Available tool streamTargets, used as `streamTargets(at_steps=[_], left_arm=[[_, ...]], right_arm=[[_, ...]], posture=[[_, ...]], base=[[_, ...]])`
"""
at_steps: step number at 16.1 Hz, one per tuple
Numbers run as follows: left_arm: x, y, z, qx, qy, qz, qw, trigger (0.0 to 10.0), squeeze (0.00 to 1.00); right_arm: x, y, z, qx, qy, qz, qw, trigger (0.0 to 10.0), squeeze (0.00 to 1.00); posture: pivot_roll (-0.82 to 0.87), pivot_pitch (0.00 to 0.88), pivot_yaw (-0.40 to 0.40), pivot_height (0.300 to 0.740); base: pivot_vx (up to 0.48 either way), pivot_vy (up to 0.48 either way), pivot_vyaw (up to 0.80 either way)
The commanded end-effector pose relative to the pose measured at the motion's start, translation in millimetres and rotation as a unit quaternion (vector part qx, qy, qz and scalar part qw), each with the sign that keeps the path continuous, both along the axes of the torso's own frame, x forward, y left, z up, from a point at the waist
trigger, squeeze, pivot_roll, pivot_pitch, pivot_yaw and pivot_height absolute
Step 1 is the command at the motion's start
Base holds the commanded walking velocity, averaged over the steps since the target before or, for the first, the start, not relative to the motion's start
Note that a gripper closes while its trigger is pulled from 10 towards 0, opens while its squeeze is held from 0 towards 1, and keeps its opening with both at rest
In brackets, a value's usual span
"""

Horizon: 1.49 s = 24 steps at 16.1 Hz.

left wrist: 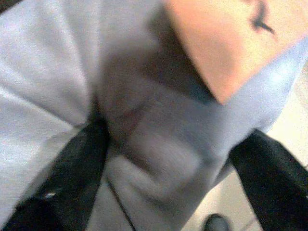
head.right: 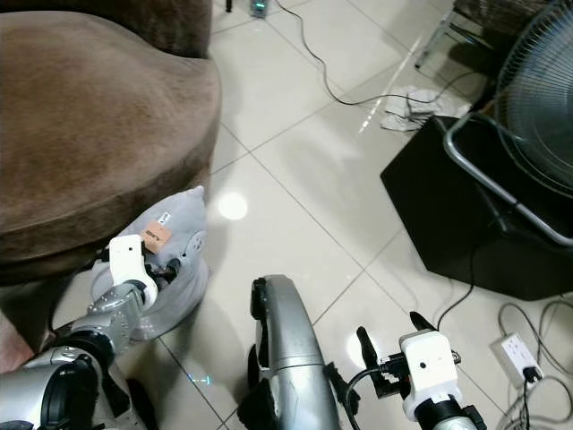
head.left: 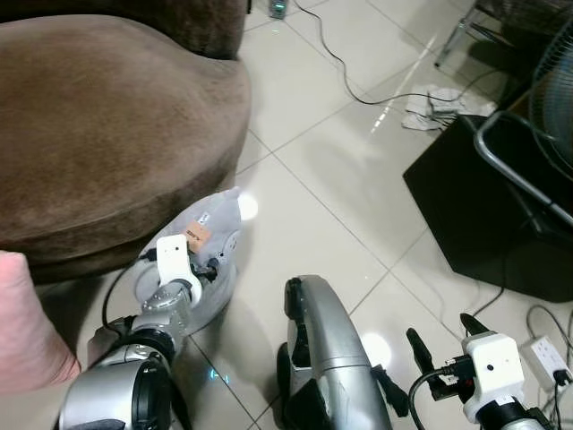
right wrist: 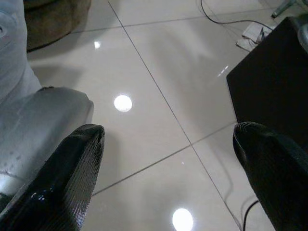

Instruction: Move the pillow to the sofa from floor

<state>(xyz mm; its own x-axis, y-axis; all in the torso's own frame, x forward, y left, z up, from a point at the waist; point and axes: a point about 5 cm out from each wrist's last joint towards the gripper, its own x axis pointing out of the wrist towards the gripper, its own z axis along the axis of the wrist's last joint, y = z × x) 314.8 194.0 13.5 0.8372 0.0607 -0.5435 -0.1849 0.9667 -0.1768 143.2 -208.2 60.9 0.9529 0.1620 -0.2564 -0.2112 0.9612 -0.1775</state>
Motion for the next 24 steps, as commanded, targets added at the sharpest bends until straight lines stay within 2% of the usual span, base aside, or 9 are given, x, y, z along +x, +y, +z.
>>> streamTargets(at_steps=[1, 2, 4, 7, 10, 17, 19, 21, 24], left_arm=[[-13.5, -12.6, -16.8, -0.047, 0.032, 0.013, 0.998, 0.0, 0.0], [-9.3, -17.9, -13.1, -0.081, 0.016, 0.033, 0.996, 0.0, 0.0], [-4.5, -25.6, -8.7, -0.118, -0.004, 0.046, 0.992, 0.0, 0.0], [7.8, -41.5, 5.2, -0.18, -0.052, 0.042, 0.981, 0.0, 0.0], [17.5, -49.1, 18.6, -0.221, -0.098, 0.027, 0.97, 0.0, 0.0], [15.1, -41.5, 16.7, -0.225, -0.105, 0.027, 0.968, 0.0, 0.0], [19.8, -43.4, 23.4, -0.239, -0.124, 0.022, 0.963, 0.0, 0.0], [31.2, -49.6, 41.1, -0.264, -0.168, -0.003, 0.95, 0.0, 0.0], [39.3, -52.4, 55.2, -0.273, -0.2, -0.023, 0.941, 0.0, 0.0]], right_arm=[[-6.2, -11.4, -1.1, -0.009, 0.017, -0.015, 1.0, 10.0, 0.0], [-5.1, -12.3, -1.1, -0.009, 0.018, -0.015, 1.0, 10.0, 0.0], [-3.4, -13.7, -0.9, -0.008, 0.018, -0.015, 1.0, 10.0, 0.0], [0.5, -15.3, -2.0, -0.006, 0.015, -0.017, 1.0, 10.0, 0.0], [9.5, -17.1, -3.7, -0.001, 0.013, -0.017, 1.0, 10.0, 0.0], [17.7, -17.5, -6.3, 0.004, 0.014, -0.007, 1.0, 10.0, 0.0], [18.9, -14.8, -6.0, 0.005, 0.014, -0.005, 1.0, 10.0, 0.0], [22.5, -10.8, -4.1, 0.007, 0.009, -0.002, 1.0, 10.0, 0.0], [26.0, -6.1, -0.8, 0.01, 0.004, 0.001, 1.0, 10.0, 0.0]], posture=[[-0.42, 0.265, -0.25, 0.511], [-0.42, 0.266, -0.249, 0.511], [-0.42, 0.264, -0.248, 0.511], [-0.41, 0.256, -0.238, 0.511], [-0.4, 0.261, -0.226, 0.511], [-0.37, 0.263, -0.229, 0.511], [-0.36, 0.26, -0.224, 0.511], [-0.35, 0.254, -0.218, 0.511], [-0.34, 0.249, -0.212, 0.511]], base=[[0.0, 0.0, 0.0], [0.0, 0.0, 0.0], [0.0, 0.0, 0.0], [0.0, 0.0, 0.0], [0.0, 0.0, 0.0], [0.0, 0.0, 0.0], [0.0, 0.0, 0.0], [0.0, 0.0, 0.0], [0.0, 0.0, 0.0]])
